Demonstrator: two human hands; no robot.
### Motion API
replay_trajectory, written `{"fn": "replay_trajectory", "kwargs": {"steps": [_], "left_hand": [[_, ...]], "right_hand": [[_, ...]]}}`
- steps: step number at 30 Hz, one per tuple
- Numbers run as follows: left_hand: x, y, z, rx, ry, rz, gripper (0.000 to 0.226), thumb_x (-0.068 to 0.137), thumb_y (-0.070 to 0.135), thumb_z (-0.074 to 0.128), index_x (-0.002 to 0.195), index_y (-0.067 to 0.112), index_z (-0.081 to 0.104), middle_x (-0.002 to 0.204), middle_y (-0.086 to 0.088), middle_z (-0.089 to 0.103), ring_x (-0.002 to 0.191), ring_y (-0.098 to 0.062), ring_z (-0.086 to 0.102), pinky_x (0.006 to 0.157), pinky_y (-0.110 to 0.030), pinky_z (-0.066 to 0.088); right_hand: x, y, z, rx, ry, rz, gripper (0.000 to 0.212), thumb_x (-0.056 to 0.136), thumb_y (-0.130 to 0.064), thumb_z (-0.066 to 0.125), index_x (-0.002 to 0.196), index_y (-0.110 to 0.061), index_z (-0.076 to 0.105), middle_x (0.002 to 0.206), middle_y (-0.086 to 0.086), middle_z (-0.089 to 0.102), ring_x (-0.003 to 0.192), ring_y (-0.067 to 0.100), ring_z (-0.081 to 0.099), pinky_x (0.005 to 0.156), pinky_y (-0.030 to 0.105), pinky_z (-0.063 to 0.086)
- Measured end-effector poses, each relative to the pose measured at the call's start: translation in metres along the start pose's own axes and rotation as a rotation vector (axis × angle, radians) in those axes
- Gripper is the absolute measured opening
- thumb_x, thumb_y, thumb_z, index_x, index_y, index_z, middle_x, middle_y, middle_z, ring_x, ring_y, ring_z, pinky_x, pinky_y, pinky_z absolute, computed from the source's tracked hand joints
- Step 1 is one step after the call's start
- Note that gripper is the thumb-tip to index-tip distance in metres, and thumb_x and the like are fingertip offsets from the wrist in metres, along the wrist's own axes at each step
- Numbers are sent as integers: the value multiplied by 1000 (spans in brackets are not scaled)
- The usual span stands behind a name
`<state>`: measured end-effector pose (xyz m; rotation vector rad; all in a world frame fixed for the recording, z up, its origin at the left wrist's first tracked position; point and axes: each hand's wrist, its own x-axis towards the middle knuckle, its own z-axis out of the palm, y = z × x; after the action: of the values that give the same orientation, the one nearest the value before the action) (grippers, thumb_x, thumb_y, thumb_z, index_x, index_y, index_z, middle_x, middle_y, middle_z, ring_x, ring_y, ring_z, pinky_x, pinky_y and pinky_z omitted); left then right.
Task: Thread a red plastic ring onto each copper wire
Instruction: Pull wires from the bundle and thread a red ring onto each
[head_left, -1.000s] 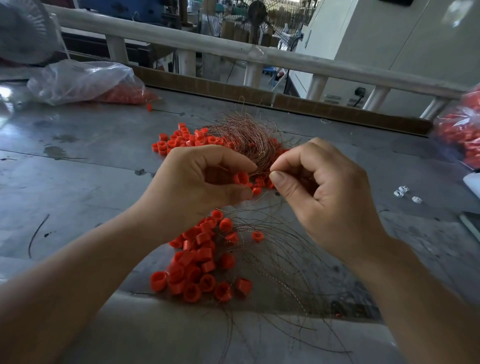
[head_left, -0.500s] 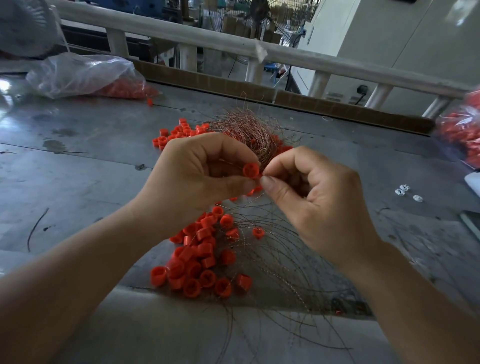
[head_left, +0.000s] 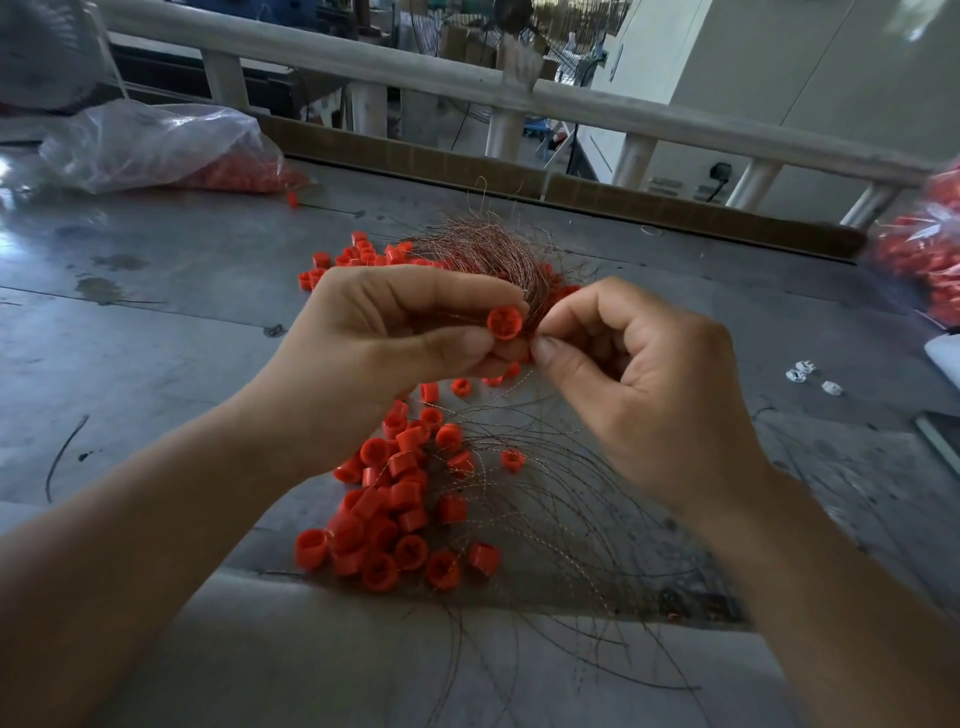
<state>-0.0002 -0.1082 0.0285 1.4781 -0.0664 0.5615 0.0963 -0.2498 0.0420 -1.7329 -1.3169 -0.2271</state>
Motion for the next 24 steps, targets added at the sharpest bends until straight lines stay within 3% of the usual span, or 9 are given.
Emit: {"fn": "replay_trajectory", "kwargs": {"steps": [7,13,17,21,24], "left_hand": [[0,1,-2,-9,-27,-17,36,62,16,66,98,15,69,92,-7,73,88,-23,69,75,-27,55],[-1,2,-3,11,-50,-12,41,56,7,78,95,17,70,89,-5,74,86,-22,70,73,-24,55],[-1,2,-3,-4,-44,-21,36,61,15,67,97,16,68,89,-4,74,86,-20,70,74,-24,55],[-1,4,-3,-14,-54,-22,37,61,9,74,97,15,67,90,-4,73,86,-19,70,74,-24,55],[-2,4,-3,-39,-55,-35,36,61,16,66,97,15,67,89,-4,74,85,-18,70,72,-22,55]], "right_hand": [[2,0,-1,6,-3,6,8,78,-12,61,75,-18,59,65,-15,55,59,0,52,52,6,38],[1,-1,-1,4,-9,10,3,78,-13,61,75,-14,62,67,-11,59,60,3,53,52,9,40],[1,-2,0,5,0,4,6,78,-12,61,75,-17,60,66,-12,57,59,2,52,52,8,39],[1,-3,0,-12,6,-11,9,78,-10,62,75,-18,59,64,-16,54,59,0,51,52,7,38],[1,-4,-1,-15,0,-6,8,78,-11,62,75,-18,59,66,-13,56,61,2,52,53,8,40]]}}
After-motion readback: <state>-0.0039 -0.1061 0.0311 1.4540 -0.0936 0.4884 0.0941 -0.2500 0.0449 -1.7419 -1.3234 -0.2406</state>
